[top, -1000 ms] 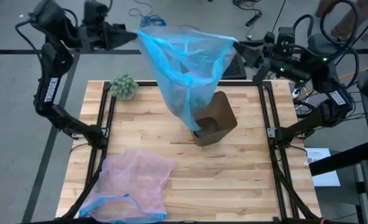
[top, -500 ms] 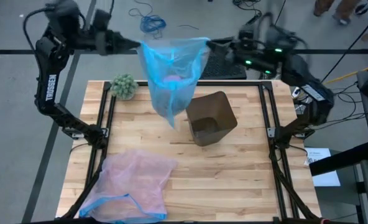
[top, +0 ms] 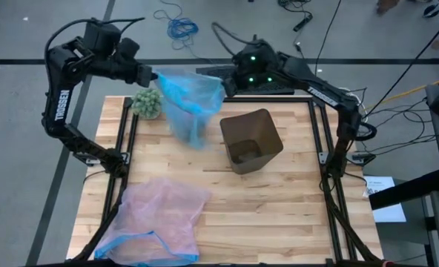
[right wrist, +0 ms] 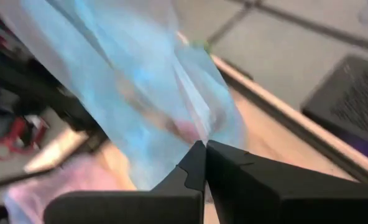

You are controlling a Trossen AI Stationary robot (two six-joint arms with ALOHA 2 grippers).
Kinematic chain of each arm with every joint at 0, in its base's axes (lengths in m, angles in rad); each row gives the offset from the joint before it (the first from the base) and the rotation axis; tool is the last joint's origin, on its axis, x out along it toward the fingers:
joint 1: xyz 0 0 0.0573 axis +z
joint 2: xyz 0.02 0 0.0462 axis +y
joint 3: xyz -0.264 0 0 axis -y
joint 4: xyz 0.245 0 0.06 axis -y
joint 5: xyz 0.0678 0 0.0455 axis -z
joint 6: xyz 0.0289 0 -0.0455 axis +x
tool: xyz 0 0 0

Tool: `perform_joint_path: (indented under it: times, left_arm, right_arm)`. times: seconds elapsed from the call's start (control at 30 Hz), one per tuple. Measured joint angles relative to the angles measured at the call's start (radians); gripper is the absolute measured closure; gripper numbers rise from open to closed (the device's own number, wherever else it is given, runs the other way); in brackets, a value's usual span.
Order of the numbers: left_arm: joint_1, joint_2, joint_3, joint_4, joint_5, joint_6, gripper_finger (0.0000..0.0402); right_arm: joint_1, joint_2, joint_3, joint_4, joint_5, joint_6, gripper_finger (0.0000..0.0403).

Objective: Place trash/remove bag and relplace
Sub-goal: Remove the blue trash bag from the trash bin, then close the blue trash bag

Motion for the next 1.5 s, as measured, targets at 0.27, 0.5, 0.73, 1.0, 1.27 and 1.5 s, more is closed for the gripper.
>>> perform_joint_path:
  times: [0.27,0.5,0.73,1.0,1.27,1.5]
  left_arm:
    - [-0.035,0.000,0.000,0.002,0.004,-0.020,0.0402]
    - [-0.049,0.004,0.000,0.050,0.004,-0.028,0.0402]
    - [-0.049,0.031,0.000,0.129,0.001,-0.087,0.0402]
    - [-0.078,0.071,0.000,0.252,0.060,-0.126,0.0402]
    - [-0.086,0.075,-0.001,0.323,0.075,-0.134,0.0402]
    - [-0.086,0.074,-0.001,0.333,0.084,-0.144,0.0402]
  right_arm:
    - [-0.020,-0.020,0.000,-0.007,-0.038,-0.075,0.0403]
    - [-0.026,-0.102,0.000,0.131,-0.037,-0.191,0.0344]
    - [0.001,-0.146,0.002,0.299,-0.047,-0.317,0.0213]
    - [0.090,-0.075,0.002,0.463,-0.061,-0.539,0.0167]
    - [0.097,0.049,0.002,0.557,-0.059,-0.557,0.0167]
    - [0.103,0.130,0.002,0.656,-0.060,-0.524,0.0169]
